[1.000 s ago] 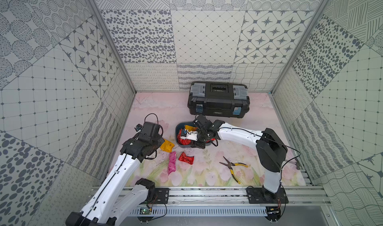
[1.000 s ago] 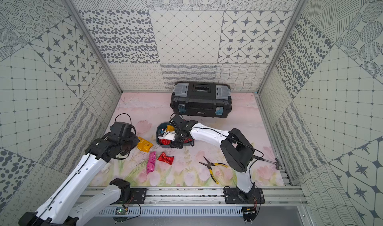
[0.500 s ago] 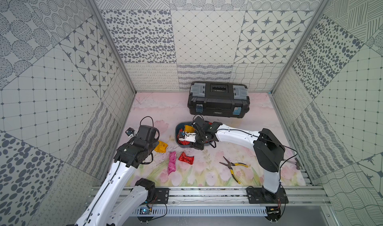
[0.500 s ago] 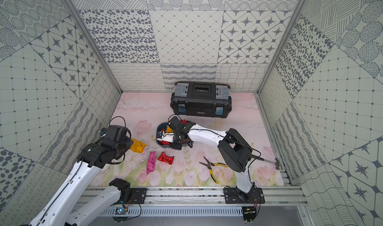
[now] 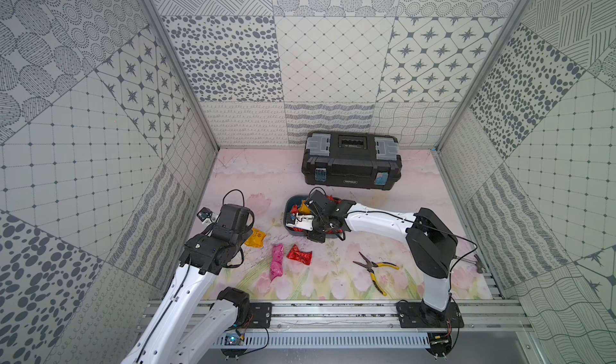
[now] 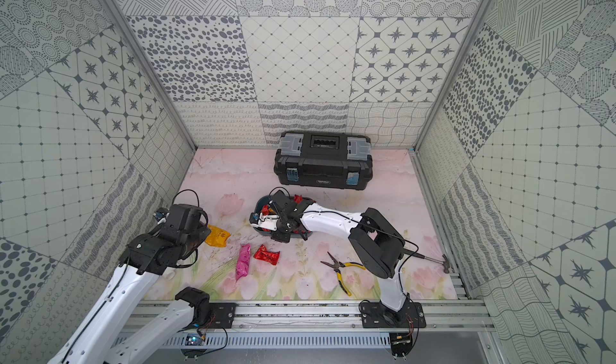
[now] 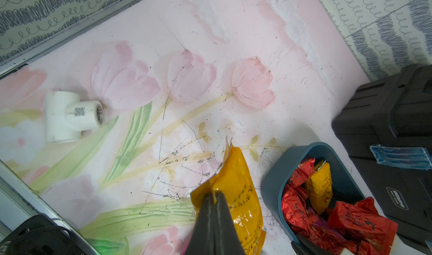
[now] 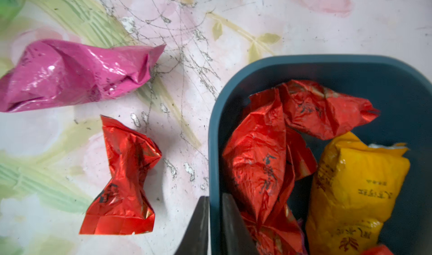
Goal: Take the tea bags out of the storage box
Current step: Adjust the storage box at the center of the board.
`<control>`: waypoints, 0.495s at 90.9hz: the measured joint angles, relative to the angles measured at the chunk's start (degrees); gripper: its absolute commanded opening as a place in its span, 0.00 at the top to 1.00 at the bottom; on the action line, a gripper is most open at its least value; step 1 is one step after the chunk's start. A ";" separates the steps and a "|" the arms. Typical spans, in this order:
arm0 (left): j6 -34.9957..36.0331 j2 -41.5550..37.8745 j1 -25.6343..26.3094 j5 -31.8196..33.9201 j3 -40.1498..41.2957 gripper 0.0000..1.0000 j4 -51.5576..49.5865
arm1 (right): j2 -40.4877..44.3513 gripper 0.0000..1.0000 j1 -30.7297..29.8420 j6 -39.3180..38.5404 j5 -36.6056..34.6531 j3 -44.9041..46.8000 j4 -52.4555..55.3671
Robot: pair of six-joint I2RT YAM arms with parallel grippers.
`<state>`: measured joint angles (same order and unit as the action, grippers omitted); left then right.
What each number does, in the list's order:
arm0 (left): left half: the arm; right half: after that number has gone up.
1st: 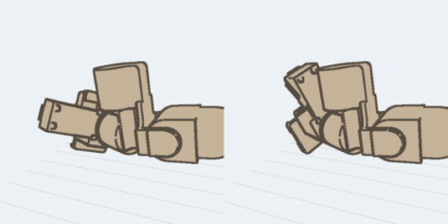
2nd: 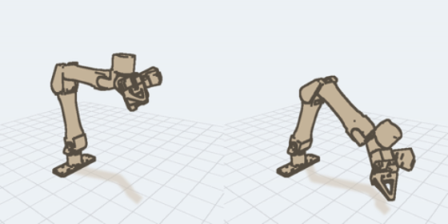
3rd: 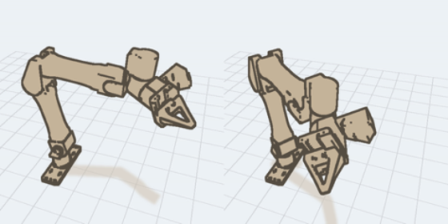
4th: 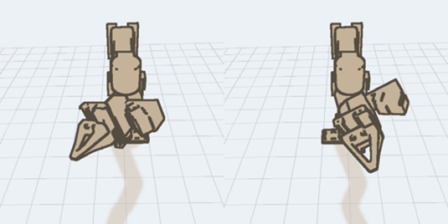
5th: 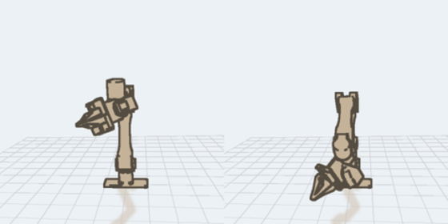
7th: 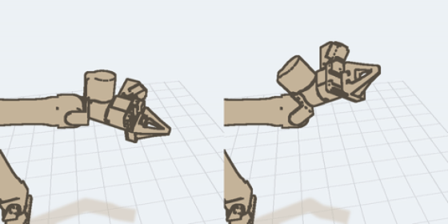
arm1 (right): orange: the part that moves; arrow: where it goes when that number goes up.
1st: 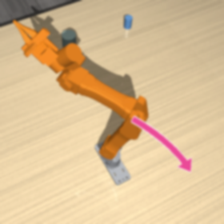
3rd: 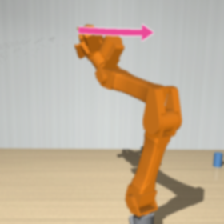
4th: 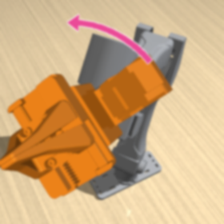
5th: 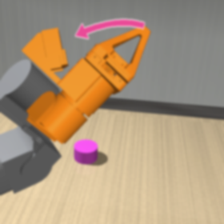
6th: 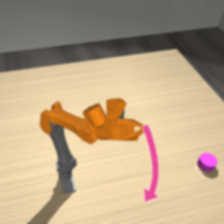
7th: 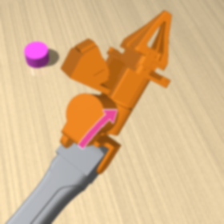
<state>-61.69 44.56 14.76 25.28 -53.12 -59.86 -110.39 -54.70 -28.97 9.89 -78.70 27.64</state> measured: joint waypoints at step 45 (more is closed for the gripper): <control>1.88 0.37 0.00 0.55 0.26 1.00 0.33 | 0.48 0.91 -0.35 2.89 -3.50 1.88 -0.39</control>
<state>-59.81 44.93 14.76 25.82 -52.86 -59.53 -109.91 -55.05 -26.09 6.39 -76.82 27.24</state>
